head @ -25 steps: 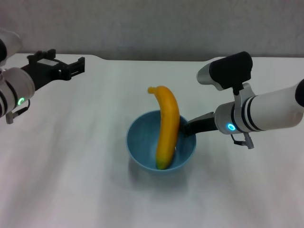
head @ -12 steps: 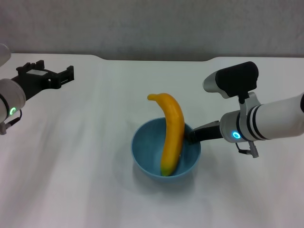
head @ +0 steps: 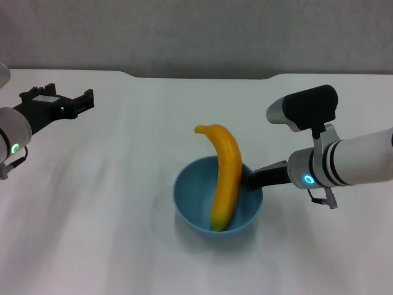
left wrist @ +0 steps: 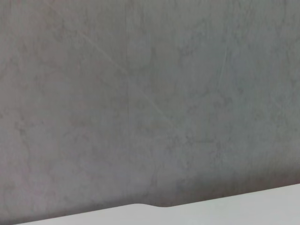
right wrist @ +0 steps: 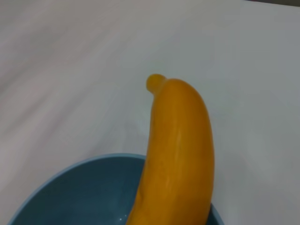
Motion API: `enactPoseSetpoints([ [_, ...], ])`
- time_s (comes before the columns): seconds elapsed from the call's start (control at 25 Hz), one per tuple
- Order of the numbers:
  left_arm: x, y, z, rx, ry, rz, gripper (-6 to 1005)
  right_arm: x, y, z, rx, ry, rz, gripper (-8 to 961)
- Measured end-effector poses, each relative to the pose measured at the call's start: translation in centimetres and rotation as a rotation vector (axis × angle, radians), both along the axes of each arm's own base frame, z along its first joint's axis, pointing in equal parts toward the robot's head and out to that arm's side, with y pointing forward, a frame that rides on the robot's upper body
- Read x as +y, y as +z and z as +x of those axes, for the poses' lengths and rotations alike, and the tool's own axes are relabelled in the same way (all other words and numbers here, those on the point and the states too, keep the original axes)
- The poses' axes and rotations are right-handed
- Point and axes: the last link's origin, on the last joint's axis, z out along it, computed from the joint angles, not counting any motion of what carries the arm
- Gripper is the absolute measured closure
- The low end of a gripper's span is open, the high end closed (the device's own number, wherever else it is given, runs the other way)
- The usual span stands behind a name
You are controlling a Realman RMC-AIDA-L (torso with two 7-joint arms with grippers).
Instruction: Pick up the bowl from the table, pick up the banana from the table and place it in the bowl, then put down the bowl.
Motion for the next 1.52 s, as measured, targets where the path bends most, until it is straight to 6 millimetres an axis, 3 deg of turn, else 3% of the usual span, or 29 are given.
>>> enactPoseSetpoints([
  [0.68, -0.3, -0.3, -0.4, -0.012, 0.014, -0.006, 106, -0.1, 0.3, 0.6, -0.002, -0.005, 0.024, 896],
  [0.88, -0.4, -0.3, -0.5, -0.013, 0.017, -0.006, 106, -0.2, 0.1, 0.2, -0.004, 0.025, 0.026, 683],
  [1.16, -0.9, -0.2, -1.3, -0.013, 0.035, -0.003, 105, -1.0, 0.1, 0.4, -0.01, 0.068, 0.022, 476],
  [1.36, -1.2, 0.0, -1.8, -0.024, 0.046, 0.005, 105, -2.1, 1.8, 2.6, -0.034, 0.117, 0.154, 285],
  [1.52, -1.5, 0.3, -2.2, -0.033, 0.052, 0.019, 106, -2.9, 3.5, 2.3, -0.046, 0.206, 0.287, 160],
])
